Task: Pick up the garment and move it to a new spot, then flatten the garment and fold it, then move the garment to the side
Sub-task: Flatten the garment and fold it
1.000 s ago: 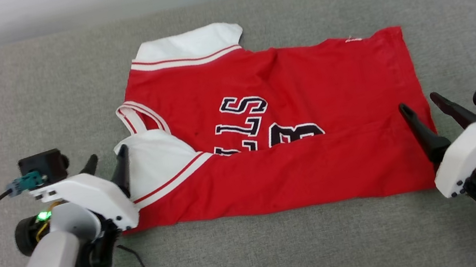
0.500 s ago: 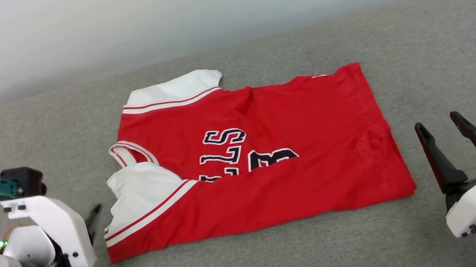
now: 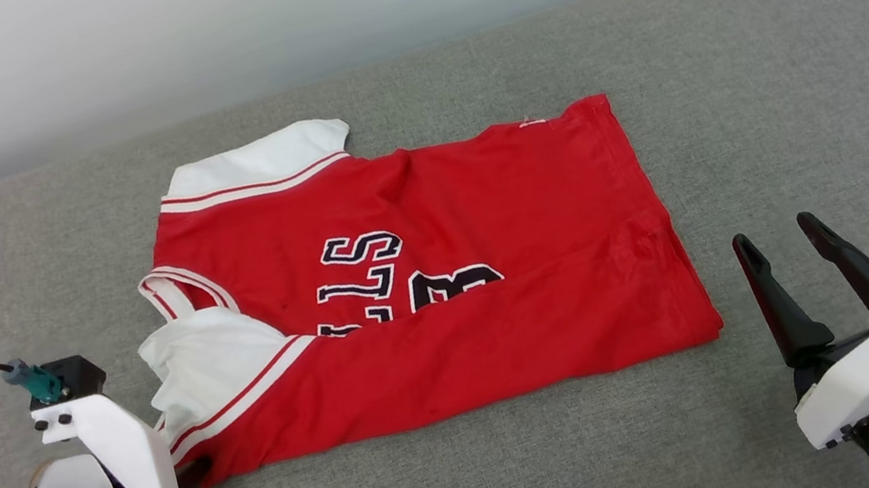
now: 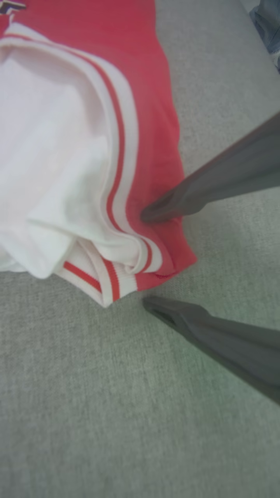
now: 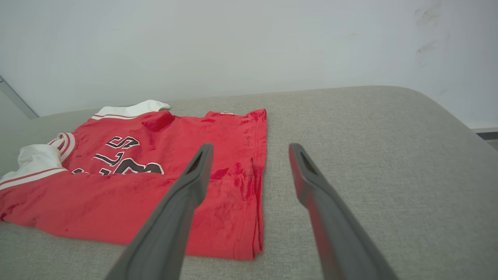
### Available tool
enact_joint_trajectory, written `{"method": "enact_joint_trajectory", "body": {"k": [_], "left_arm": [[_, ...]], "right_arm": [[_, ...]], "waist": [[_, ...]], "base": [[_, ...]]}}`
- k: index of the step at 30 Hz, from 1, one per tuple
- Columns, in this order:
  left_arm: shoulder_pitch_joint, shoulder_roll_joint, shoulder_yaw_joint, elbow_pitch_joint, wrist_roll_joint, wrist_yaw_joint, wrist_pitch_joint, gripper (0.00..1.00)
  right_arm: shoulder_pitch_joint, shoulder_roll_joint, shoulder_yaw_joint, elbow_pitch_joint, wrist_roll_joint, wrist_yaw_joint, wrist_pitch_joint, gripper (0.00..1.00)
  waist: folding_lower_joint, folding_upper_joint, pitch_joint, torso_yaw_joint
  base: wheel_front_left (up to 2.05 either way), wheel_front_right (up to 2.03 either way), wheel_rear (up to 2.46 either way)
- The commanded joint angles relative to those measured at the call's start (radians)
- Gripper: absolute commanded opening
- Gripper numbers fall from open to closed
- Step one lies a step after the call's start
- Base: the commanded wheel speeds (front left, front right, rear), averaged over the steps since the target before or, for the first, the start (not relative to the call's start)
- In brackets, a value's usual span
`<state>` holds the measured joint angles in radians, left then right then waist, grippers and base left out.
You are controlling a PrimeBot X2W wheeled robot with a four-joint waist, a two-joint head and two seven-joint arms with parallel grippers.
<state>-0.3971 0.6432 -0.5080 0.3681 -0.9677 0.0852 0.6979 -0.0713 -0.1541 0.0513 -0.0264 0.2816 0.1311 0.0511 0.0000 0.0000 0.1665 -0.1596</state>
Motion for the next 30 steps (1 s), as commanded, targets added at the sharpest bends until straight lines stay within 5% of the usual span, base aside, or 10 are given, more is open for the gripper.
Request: {"method": "enact_joint_trajectory", "body": {"k": [1,3,12,18,24,30], "left_arm": [[0.007,-0.026,-0.014,0.014,-0.004,-0.008,0.002,0.95],[-0.003,-0.06,-0.024,0.04,-0.017,-0.034,-0.006,0.0],[-0.024,-0.089,-0.02,0.087,-0.018,-0.073,-0.058,0.0],[-0.043,-0.076,0.003,0.05,0.001,-0.074,-0.124,0.0],[-0.072,-0.076,0.004,-0.029,0.022,-0.069,-0.149,0.0],[-0.086,-0.076,-0.006,-0.094,0.041,-0.056,-0.154,0.0]], "right_arm": [[0.0,0.0,-0.001,-0.006,0.008,-0.001,0.001,1.0],[-0.008,-0.012,-0.009,-0.017,0.015,-0.001,0.021,1.0],[-0.032,-0.063,-0.059,-0.017,0.071,-0.001,0.166,1.0],[-0.07,-0.117,-0.061,0.048,0.15,-0.001,0.455,1.0],[-0.131,-0.109,-0.046,0.136,0.214,-0.001,0.69,1.0],[-0.209,-0.087,-0.026,0.249,0.233,-0.001,0.761,1.0]], "waist": [[0.0,0.0,0.009,-0.004],[0.0,0.0,0.024,-0.005],[0.0,0.0,0.024,0.017],[0.0,0.0,0.024,0.06],[0.0,0.0,0.057,0.116],[0.0,0.0,0.091,0.149]], "base": [[0.0,0.0,0.0],[0.0,0.0,0.0],[0.0,0.0,0.0],[0.0,0.0,0.0],[0.0,0.0,0.0],[0.0,0.0,0.0]]}}
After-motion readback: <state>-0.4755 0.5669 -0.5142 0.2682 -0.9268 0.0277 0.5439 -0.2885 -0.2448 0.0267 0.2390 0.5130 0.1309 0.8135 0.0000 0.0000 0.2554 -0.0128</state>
